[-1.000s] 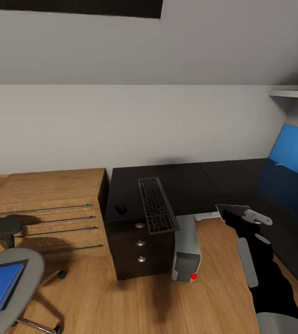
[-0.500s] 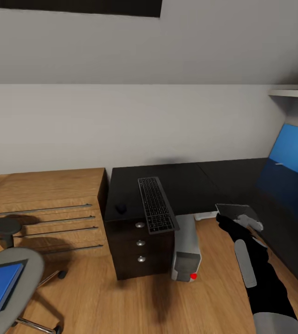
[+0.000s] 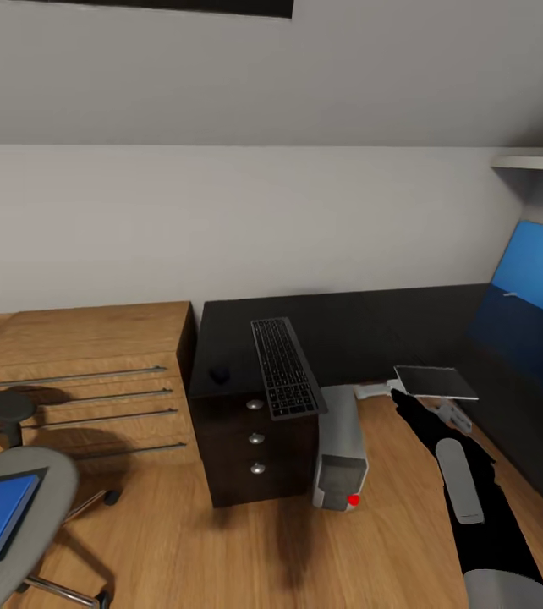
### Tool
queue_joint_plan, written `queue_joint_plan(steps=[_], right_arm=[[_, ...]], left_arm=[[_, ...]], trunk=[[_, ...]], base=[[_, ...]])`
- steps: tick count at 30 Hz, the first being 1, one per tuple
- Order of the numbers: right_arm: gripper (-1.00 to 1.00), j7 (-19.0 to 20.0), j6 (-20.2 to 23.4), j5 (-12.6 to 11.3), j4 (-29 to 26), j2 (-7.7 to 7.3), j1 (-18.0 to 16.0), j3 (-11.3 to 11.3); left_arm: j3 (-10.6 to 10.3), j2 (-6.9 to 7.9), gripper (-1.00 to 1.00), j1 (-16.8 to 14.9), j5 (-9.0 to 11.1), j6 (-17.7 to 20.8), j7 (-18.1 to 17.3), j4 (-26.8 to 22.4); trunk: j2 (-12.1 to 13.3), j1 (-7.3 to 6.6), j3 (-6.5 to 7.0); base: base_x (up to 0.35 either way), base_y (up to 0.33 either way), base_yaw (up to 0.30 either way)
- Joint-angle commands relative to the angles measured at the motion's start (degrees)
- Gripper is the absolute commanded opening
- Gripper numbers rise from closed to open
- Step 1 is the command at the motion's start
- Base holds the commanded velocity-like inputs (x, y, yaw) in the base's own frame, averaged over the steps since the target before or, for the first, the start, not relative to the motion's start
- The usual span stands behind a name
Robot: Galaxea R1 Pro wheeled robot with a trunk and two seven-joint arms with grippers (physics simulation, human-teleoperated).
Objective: In the bedroom, organize the workspace by keeping the computer under the desk, ensuring the monitor is on the desk, placing the keyboard on the desk next to the monitor, placing the mouse on the desk next to the keyboard, moving the folder from the swivel chair onto the desk next to the mouse, stacking the notebook on top of the folder with the pen on top of the notebook, and positioning the swivel chair next to the desk.
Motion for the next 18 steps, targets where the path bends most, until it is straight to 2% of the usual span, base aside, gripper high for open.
queue_joint_plan(steps=[1, 3, 4, 6, 7, 8, 10, 11, 12, 14, 15, 17, 18], right_arm=[[1.00, -0.43, 0.34, -1.61, -0.04, 0.06, -0.04, -1.74], [1.00, -0.45, 0.44, -2.90, 0.10, 0.05, -0.04, -3.50], [1.00, -0.39, 0.49, -4.39, 0.57, 0.03, -0.04, -5.14], [1.00, -0.28, 0.41, -5.99, 1.45, 0.01, -0.04, -6.37], [1.00, -0.14, 0.28, -7.69, 2.58, -0.02, -0.04, -7.20], [1.00, -0.07, 0.22, -9.59, 3.75, -0.09, -0.04, -7.70], [1.00, -0.03, 0.14, -11.50, 4.69, -0.15, -0.04, -8.03], [1.00, 0.00, 0.10, -13.44, 5.32, -0.19, -0.04, -8.24], [1.00, 0.01, 0.08, -14.31, 5.55, -0.18, -0.04, -8.31], [1.00, 0.03, 0.05, -16.11, 6.00, -0.22, -0.04, -8.46], [1.00, 0.04, 0.03, -16.81, 6.14, -0.20, -0.04, -8.51], [1.00, -0.01, 0.02, -17.58, 6.29, -0.23, -0.04, -8.62], [1.00, -0.01, 0.02, -17.68, 6.29, -0.23, -0.04, -8.63]], left_arm=[[-0.49, 0.02, 1.00, -0.05, 0.29, -1.57, 0.33, 0.02], [-0.49, 0.02, 1.00, -0.05, 0.29, -2.73, 0.27, -0.01], [-0.49, 0.02, 1.00, -0.05, 0.29, -3.55, 0.23, -0.03], [-0.51, 0.02, 1.00, -0.05, 0.29, -4.07, 0.19, -0.08], [-0.54, 0.02, 1.00, -0.05, 0.29, -4.39, 0.15, -0.24], [-0.54, 0.02, 1.00, -0.05, 0.31, -4.52, 0.13, -0.86], [-0.52, 0.04, 1.00, -0.05, 0.34, -4.47, 0.11, -2.12], [-0.46, 0.08, 1.00, -0.05, 0.39, -3.93, 0.13, -4.57], [-0.43, 0.12, 1.00, -0.05, 0.42, -3.41, 0.14, -6.01], [-0.34, 0.22, 1.00, -0.05, 0.72, -0.12, 0.15, -10.65], [-0.30, 0.29, 1.00, -0.05, 1.13, 3.73, 0.18, -14.03], [-0.23, 0.67, 1.00, 0.50, 2.53, 14.16, 0.26, -22.76], [-0.23, 0.88, 1.00, 0.97, 2.94, 17.09, 0.29, -25.61]], trunk=[[-0.44, 0.22, -0.24], [-1.25, 0.66, -0.60], [-1.65, 0.88, -0.78], [-2.45, 1.32, -1.14], [-2.85, 1.54, -1.32], [-3.25, 1.76, -1.50], [-4.05, 2.20, -1.85], [-4.45, 2.42, -2.03], [-4.86, 2.64, -2.21], [-5.66, 3.08, -2.57], [-6.06, 3.30, -2.75], [-6.86, 3.74, -3.11], [-7.26, 3.96, -3.29]], base=[[0.000, 0.000, 0.000], [0.000, 0.000, 0.000], [0.000, 0.000, 0.000], [0.000, 0.000, 0.000], [0.000, 0.000, 0.000], [0.000, 0.000, 0.000], [0.000, 0.000, 0.000], [0.000, 0.000, 0.000], [0.000, 0.000, 0.000], [0.000, 0.000, 0.000], [0.000, 0.000, 0.000], [0.000, 0.000, 0.000], [0.000, 0.000, 0.000]])
